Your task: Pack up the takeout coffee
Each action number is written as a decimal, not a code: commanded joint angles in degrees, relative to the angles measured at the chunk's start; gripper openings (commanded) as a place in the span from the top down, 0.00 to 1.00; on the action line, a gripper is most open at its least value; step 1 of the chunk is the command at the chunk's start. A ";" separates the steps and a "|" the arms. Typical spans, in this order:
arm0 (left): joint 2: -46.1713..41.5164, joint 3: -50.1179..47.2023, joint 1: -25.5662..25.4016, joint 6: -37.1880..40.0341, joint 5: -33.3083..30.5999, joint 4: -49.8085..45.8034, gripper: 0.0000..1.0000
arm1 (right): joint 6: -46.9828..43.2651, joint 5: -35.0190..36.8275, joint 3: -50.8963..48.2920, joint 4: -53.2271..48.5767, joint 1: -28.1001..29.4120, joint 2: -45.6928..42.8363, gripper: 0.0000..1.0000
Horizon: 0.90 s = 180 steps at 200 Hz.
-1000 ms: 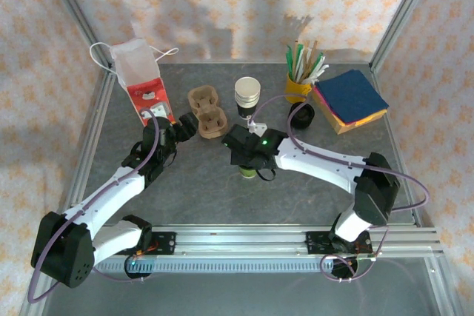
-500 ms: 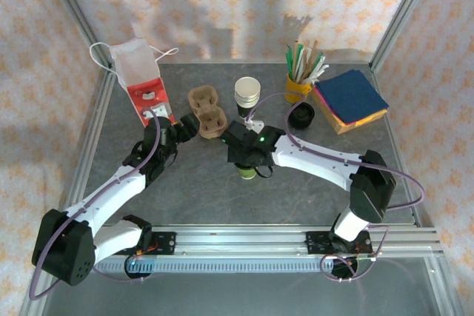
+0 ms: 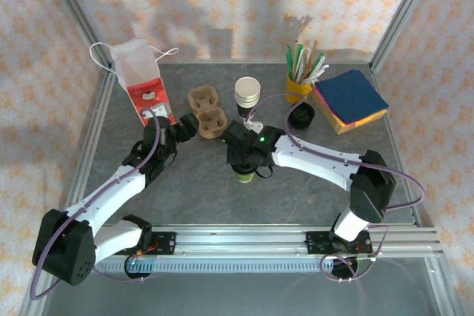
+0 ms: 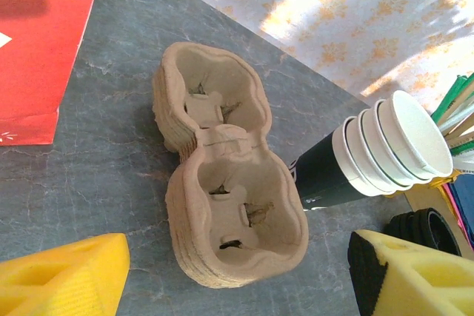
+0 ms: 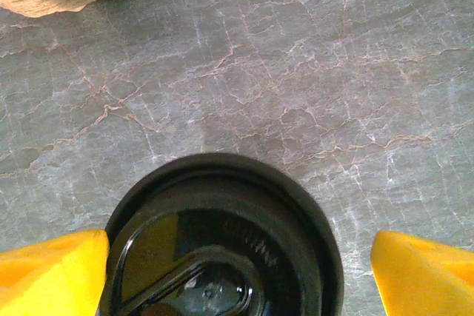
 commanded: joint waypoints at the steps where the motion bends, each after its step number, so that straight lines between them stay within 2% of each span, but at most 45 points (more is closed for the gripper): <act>1: 0.59 0.06 0.48 0.72 0.42 0.67 0.21 | -0.78 0.41 2.10 -0.85 0.87 -1.62 0.10; 103: 0.08 -0.51 0.50 0.30 0.77 0.12 0.21 | -1.63 1.81 3.40 -3.54 2.92 -0.08 0.09; 136: 0.14 -0.64 0.50 0.18 0.82 0.23 0.21 | -0.98 1.43 2.87 -3.58 3.01 0.07 0.15; 180: 0.47 -0.84 0.53 0.08 1.00 0.32 0.21 | -0.60 1.07 2.04 -3.89 2.99 1.15 0.16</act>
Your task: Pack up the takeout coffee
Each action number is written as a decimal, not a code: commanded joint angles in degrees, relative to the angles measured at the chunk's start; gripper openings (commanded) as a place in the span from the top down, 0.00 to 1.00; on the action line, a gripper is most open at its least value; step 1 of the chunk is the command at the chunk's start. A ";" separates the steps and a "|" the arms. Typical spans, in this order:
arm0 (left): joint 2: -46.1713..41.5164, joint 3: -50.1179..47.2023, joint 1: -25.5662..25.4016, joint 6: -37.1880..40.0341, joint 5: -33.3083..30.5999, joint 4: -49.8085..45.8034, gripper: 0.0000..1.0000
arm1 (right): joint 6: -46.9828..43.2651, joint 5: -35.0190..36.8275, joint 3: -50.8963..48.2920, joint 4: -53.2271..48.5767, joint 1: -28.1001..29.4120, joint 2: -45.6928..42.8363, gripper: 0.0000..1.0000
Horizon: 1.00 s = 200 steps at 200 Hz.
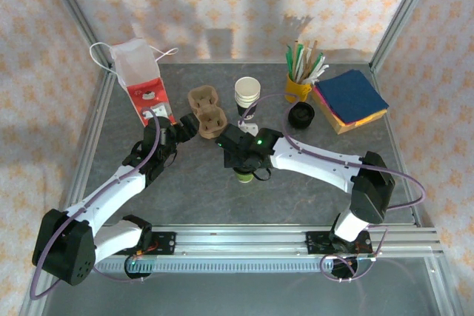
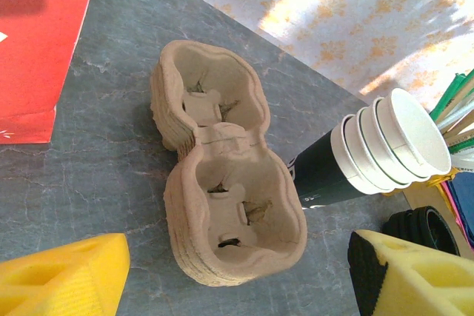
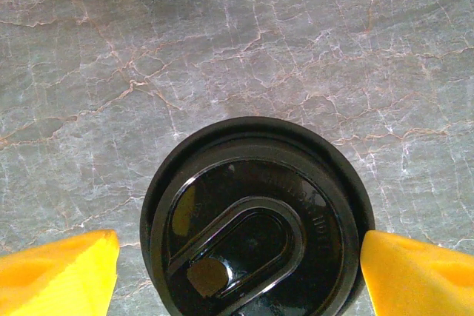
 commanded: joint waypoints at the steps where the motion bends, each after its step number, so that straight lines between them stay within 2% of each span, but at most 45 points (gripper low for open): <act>1: 0.46 -0.76 0.55 0.12 0.75 0.32 0.21 | 0.80 1.19 0.20 -2.31 0.47 1.17 0.16; 52: 0.54 -1.27 0.54 0.05 0.82 0.36 0.21 | 1.40 1.35 1.33 -4.96 0.47 3.60 0.20; 78: 0.75 -1.42 0.57 -0.03 0.96 0.58 0.21 | 1.54 1.27 1.28 -5.02 0.44 4.17 0.26; 133: -0.05 -1.59 0.57 0.29 0.47 -0.03 0.21 | 1.37 2.45 1.49 -5.86 -0.44 4.58 0.29; 167: -0.41 -1.70 0.57 0.32 0.40 -0.30 0.21 | 0.48 4.21 -0.99 -5.72 -4.21 1.50 0.30; 200: -0.47 -1.68 0.57 0.36 0.29 -0.38 0.21 | -2.18 6.28 -5.24 -4.09 -11.22 -2.96 0.30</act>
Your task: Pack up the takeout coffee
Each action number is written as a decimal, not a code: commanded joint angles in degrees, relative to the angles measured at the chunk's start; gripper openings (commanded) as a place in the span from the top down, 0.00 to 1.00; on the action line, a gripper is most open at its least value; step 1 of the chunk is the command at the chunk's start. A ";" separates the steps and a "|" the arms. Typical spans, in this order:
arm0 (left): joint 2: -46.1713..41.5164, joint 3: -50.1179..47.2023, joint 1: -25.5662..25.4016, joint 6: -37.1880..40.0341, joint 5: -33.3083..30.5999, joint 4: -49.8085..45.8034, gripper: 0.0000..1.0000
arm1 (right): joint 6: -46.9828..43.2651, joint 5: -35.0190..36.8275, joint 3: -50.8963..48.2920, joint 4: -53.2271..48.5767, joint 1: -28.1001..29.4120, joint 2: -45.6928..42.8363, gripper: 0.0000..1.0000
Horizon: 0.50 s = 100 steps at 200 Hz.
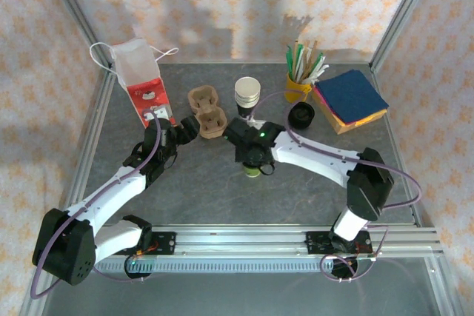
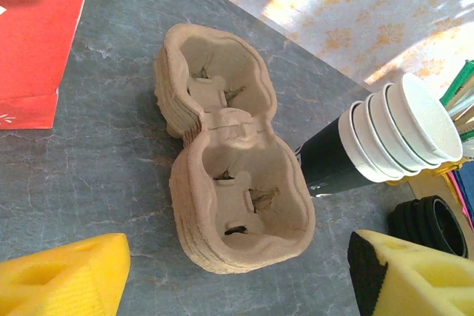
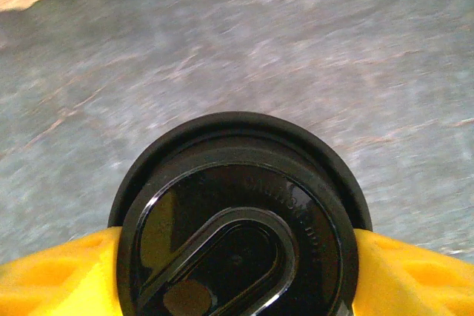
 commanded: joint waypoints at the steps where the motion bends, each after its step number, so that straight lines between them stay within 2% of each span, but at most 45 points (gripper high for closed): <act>1: -0.56 -0.54 0.57 0.34 -0.54 -0.36 0.21 | -2.25 4.88 -3.72 -2.08 -5.27 -3.85 0.30; 45: -0.56 -0.21 0.66 0.40 -0.39 -0.71 0.21 | -8.17 5.82 -10.05 3.40 -17.81 -9.16 0.30; 100: -1.21 0.05 0.66 0.41 -0.54 -1.42 0.21 | -15.45 5.59 -12.25 7.32 -32.55 -12.27 0.30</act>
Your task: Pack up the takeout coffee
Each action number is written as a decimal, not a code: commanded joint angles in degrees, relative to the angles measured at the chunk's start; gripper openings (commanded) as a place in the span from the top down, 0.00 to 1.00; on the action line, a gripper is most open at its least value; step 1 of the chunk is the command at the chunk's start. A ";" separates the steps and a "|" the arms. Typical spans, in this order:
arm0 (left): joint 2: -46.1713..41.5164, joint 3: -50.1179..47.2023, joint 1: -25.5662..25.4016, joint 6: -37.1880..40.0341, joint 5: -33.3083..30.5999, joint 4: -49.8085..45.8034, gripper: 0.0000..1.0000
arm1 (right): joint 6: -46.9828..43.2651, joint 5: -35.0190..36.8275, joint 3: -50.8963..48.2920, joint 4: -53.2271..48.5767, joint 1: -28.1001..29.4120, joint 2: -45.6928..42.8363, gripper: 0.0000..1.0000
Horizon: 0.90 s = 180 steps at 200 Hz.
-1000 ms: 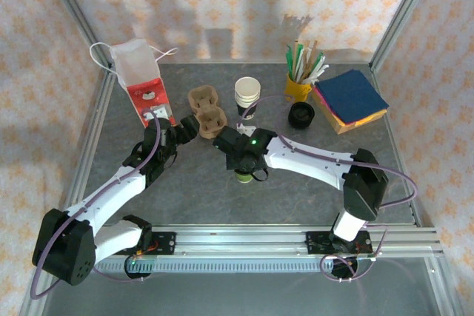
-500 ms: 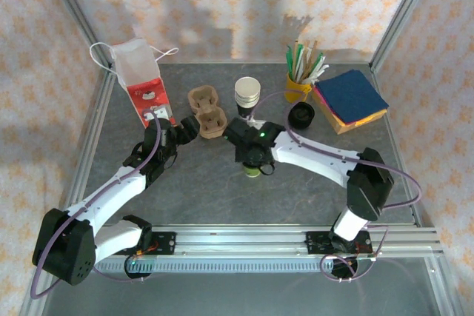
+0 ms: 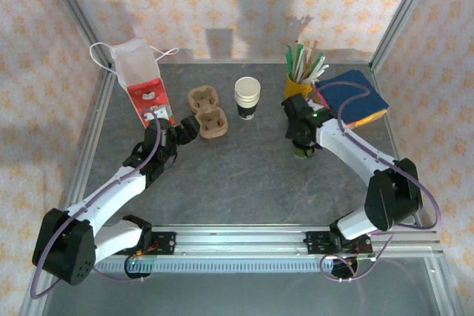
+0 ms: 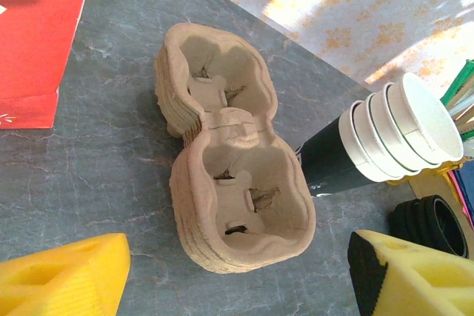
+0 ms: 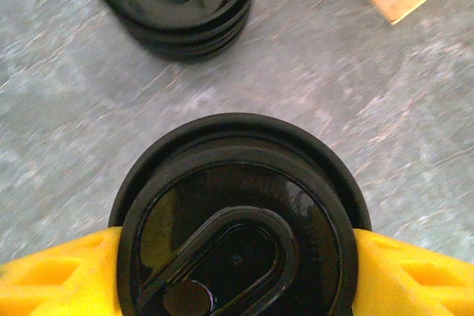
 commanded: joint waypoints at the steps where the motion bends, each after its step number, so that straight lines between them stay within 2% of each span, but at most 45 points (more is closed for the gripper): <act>1: -1.20 0.05 0.66 0.41 -0.54 -1.24 0.21 | -5.18 2.18 -1.49 2.66 -5.26 -2.68 0.30; 37: -1.72 0.32 0.66 0.58 -0.63 -2.03 0.21 | -8.87 0.48 -3.30 5.87 -14.83 -3.89 0.30; 76: -1.83 0.56 0.70 0.47 -0.39 -2.14 0.21 | -10.28 -2.55 -4.82 9.26 -20.46 -3.77 0.30; 133: -1.59 1.11 0.65 0.58 -0.45 -2.41 0.21 | -11.20 -3.82 -4.30 10.42 -23.51 -2.34 0.29; 180: -0.82 1.72 0.66 0.67 -0.18 -2.64 0.21 | -11.04 -4.83 -3.05 9.83 -24.39 -0.03 0.20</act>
